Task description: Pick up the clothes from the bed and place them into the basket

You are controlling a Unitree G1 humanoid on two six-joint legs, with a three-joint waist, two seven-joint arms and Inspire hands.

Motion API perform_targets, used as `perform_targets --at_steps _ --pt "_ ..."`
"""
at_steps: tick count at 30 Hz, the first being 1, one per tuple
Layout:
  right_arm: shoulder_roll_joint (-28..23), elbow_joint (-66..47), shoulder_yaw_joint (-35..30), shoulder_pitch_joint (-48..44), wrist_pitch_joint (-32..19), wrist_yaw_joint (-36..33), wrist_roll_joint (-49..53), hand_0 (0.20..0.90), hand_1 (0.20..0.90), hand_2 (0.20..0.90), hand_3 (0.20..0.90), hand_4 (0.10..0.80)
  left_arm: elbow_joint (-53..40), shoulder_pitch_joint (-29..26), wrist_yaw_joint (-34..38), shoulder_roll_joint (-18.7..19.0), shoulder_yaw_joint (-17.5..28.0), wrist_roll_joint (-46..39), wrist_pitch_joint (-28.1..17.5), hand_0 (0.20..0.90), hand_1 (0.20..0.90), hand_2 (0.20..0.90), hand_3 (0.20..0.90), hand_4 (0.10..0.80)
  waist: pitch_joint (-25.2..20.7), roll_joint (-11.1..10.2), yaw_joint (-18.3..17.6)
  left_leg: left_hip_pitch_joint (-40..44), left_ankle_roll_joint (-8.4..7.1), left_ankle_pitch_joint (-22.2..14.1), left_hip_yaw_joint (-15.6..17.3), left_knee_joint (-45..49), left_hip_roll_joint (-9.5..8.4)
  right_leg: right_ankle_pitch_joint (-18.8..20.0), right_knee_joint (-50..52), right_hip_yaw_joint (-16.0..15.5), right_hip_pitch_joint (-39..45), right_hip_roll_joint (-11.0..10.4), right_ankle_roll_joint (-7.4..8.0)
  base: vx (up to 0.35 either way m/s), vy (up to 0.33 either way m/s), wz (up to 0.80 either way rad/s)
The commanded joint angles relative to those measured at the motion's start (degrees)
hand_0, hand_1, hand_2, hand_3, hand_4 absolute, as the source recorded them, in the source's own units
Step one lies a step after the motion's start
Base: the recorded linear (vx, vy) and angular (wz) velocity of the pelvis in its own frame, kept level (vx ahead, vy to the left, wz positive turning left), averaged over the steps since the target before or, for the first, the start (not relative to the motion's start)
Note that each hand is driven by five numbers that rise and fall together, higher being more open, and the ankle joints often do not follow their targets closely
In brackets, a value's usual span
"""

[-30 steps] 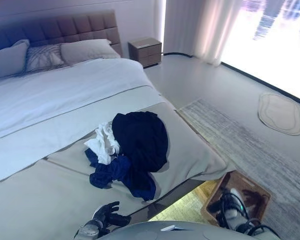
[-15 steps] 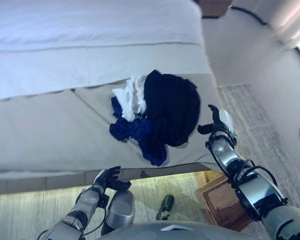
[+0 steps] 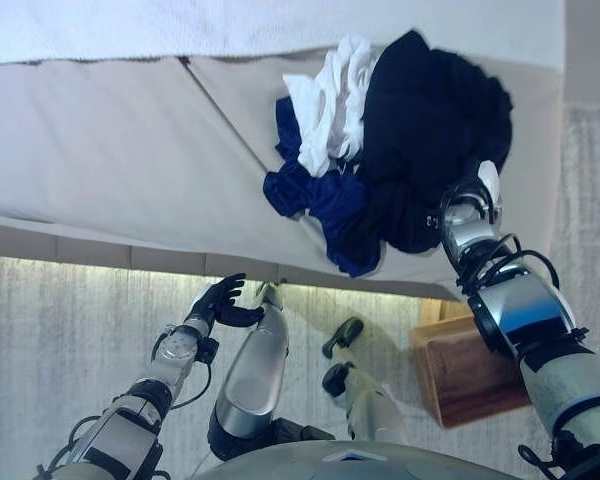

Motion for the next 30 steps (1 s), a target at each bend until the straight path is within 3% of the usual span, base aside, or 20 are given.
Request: perform_targets --at_steps 1,5,9,13,19,24,26,30 --pt "-7.41 -3.94 4.97 -5.08 -1.28 1.85 1.46 0.300 0.300 0.300 0.200 0.100 -0.67 5.30 0.84 1.73 -2.39 -2.38 -0.86 0.900 0.900 0.900 0.900 0.800 0.45 0.26 -0.09 -2.52 6.20 -4.82 3.51 5.08 -3.12 3.99 4.67 4.20 -4.98 -1.39 1.89 -0.054 0.039 -0.02" --pt "-7.69 -6.71 5.95 -7.28 -6.86 0.29 6.20 0.300 0.300 0.300 0.200 0.100 -1.53 5.58 1.17 1.55 -2.50 -3.45 -1.03 0.900 0.900 0.900 0.900 0.800 0.45 0.09 -0.96 -3.89 5.90 -4.06 3.71 4.25 -2.79 4.39 4.69 4.91 -7.38 -0.77 1.99 -0.079 0.039 -0.09" --pt "-7.95 -19.51 4.02 -7.69 -16.67 -6.73 5.88 0.300 0.300 0.300 0.200 0.100 -2.67 6.71 2.14 0.51 -2.51 -3.24 -1.75 0.900 0.900 0.900 0.900 0.800 0.45 -0.71 -2.80 -3.15 5.45 -3.98 5.07 2.86 -1.96 4.61 4.32 6.21 -8.21 -0.14 1.86 -0.075 0.025 -0.17" --pt "-9.39 -37.51 0.07 -5.82 -18.66 -14.90 -0.39 0.300 0.300 0.300 0.200 0.100 -3.04 7.86 3.25 0.61 -1.73 -3.16 -2.14 0.900 0.900 0.900 0.900 0.800 0.45 -2.18 -4.68 0.53 5.20 -4.91 6.77 1.77 -0.75 4.01 4.02 7.75 -6.05 0.57 1.59 -0.049 -0.032 -0.31" --pt "-12.61 -50.60 -3.61 -4.99 -15.91 -18.96 -6.68 0.300 0.300 0.300 0.200 0.100 -2.35 8.10 3.31 0.88 -0.46 -1.62 -0.74 0.900 0.900 0.900 0.900 0.800 -1.14 -3.15 -6.36 5.22 5.17 -6.01 8.25 0.64 0.28 2.83 3.85 9.09 -2.72 1.12 1.09 0.004 -0.055 -0.24" --pt "-19.17 -57.30 -6.90 -2.10 -11.85 -19.97 -6.89 0.300 0.300 0.300 0.200 0.100 -1.49 8.86 3.17 2.19 0.23 2.76 1.87 0.900 0.900 0.900 0.900 0.800 -6.42 -4.22 -8.25 10.52 5.26 -6.17 9.18 -3.00 1.66 1.00 4.00 9.37 0.88 1.19 0.96 0.076 -0.150 -0.10" --pt "-23.93 -57.59 -9.65 1.34 -10.52 -20.27 -5.80 0.300 0.300 0.300 0.200 0.100 -1.32 9.61 2.63 2.53 0.16 4.60 2.44 0.900 0.900 0.900 0.900 0.800 -10.53 -3.60 -10.13 15.84 5.09 -6.06 9.79 -6.50 2.70 -0.44 3.81 10.09 4.41 1.89 0.62 0.163 -0.142 -0.10" --pt "-28.30 -56.09 -12.23 3.44 -9.22 -20.20 -3.67 0.300 0.300 0.300 0.200 0.100 -2.73 10.04 2.41 1.98 1.15 1.27 2.42 0.900 0.900 0.900 0.900 0.800 -14.93 -2.46 -12.13 21.24 4.69 -5.89 11.00 -9.72 3.25 -1.62 2.30 11.19 8.64 2.71 -0.25 0.090 -0.057 -0.18"
